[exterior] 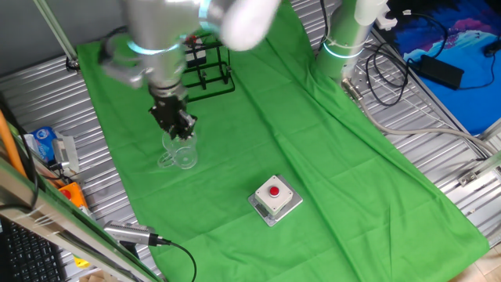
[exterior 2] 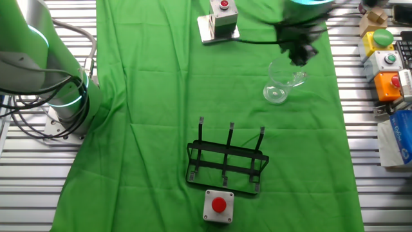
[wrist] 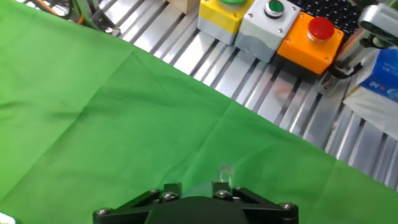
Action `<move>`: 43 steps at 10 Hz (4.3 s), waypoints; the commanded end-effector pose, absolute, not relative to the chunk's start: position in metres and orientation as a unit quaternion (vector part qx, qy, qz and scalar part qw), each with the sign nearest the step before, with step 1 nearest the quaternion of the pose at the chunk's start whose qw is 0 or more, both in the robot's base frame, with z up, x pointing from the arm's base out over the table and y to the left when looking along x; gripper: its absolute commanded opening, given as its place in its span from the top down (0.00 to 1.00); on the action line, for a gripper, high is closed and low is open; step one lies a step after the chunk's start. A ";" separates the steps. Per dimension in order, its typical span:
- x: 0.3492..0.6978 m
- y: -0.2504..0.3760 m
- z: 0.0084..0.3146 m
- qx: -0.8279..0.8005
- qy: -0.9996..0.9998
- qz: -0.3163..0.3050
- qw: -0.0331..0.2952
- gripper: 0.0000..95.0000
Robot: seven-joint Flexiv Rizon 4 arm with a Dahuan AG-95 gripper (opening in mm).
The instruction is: Take the cup off the cup rack
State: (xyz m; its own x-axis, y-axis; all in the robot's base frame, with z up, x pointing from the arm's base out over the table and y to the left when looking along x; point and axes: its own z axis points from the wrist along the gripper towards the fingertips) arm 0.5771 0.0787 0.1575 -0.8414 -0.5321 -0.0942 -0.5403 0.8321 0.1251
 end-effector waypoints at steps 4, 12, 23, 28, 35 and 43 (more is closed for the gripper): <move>0.540 0.066 0.181 -0.268 0.950 0.132 -0.091 1.00; 0.519 0.059 0.171 -0.291 0.934 0.152 -0.137 1.00; 0.518 0.054 0.172 -0.222 0.956 0.134 -0.138 1.00; 0.551 -0.022 0.169 -0.293 0.942 0.103 -0.125 1.00; 0.615 -0.070 0.172 -0.409 0.908 -0.088 0.001 1.00; 0.614 -0.070 0.173 -0.185 0.944 0.179 -0.208 1.00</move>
State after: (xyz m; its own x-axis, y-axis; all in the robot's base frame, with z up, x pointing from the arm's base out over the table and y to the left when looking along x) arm 0.6108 -0.0702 0.1727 -0.6573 -0.7511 0.0616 -0.7483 0.6409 -0.1712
